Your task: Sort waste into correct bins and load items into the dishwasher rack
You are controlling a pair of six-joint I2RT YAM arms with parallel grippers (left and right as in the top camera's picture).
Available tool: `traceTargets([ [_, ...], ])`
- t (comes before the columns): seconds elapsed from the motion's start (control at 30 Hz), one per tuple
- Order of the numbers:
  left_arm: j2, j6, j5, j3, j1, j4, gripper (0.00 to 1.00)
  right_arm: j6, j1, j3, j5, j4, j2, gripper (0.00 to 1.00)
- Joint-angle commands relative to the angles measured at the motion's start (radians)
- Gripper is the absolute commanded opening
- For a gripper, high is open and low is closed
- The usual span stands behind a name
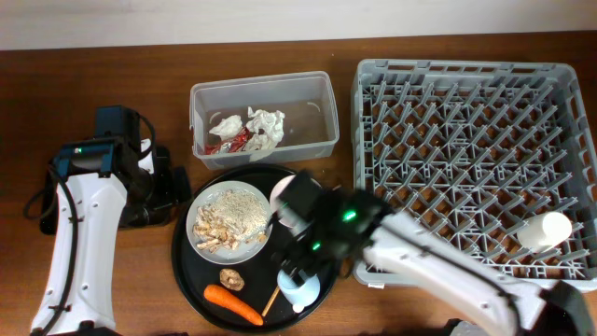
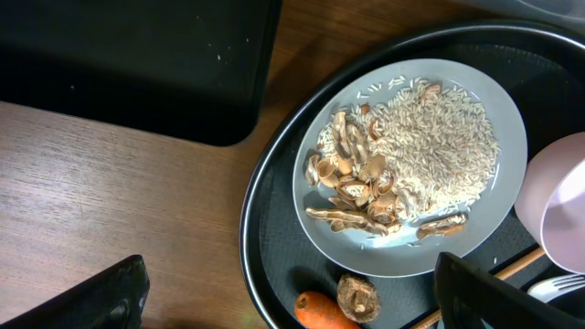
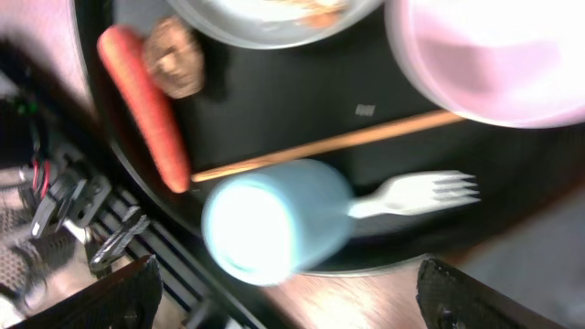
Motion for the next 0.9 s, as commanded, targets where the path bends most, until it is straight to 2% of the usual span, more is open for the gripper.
traceTargets([
  [0.0, 0.005, -0.006, -0.001, -0.005, 0.005, 0.003, 0.99, 0.117, 0.129, -0.011, 0.112, 0.017, 0.087, 0.93],
  [0.13, 0.005, -0.006, -0.001, -0.005, 0.005, 0.002, 0.99, 0.181, 0.187, -0.011, 0.239, 0.017, 0.211, 0.94],
  [0.2, 0.005, -0.006, -0.001, -0.005, 0.005, 0.003, 0.99, 0.204, 0.186, -0.011, 0.238, 0.018, 0.244, 0.79],
  [0.27, 0.005, -0.006, -0.001, -0.005, 0.005, 0.003, 0.99, 0.223, 0.186, -0.011, 0.246, 0.019, 0.243, 0.51],
  [0.4, 0.005, -0.006, -0.001, -0.005, 0.005, 0.003, 0.99, 0.251, 0.164, 0.020, 0.298, -0.019, 0.180, 0.49],
  [0.47, 0.005, -0.006, -0.001, -0.005, 0.005, 0.003, 0.99, 0.251, 0.085, 0.097, 0.336, -0.083, 0.074, 0.49],
  [0.57, 0.005, -0.006, -0.001, -0.005, 0.005, 0.003, 0.99, 0.189, -0.150, 0.204, 0.372, -0.166, -0.109, 0.49],
  [0.67, 0.005, -0.006, -0.001, -0.005, 0.005, 0.002, 0.99, 0.114, -0.595, 0.234, 0.372, -0.167, -0.256, 0.50],
  [0.7, 0.005, -0.006, -0.001, -0.005, 0.005, 0.002, 0.99, 0.101, -0.715, 0.234, 0.369, -0.164, -0.265, 0.50],
  [0.73, 0.005, -0.006, -0.001, -0.005, 0.005, 0.002, 0.99, 0.061, -0.979, 0.233, 0.368, -0.148, -0.254, 0.50],
  [0.87, 0.005, -0.006, -0.001, -0.005, 0.005, 0.002, 0.99, 0.044, -1.343, 0.233, 0.357, -0.071, -0.171, 0.49],
])
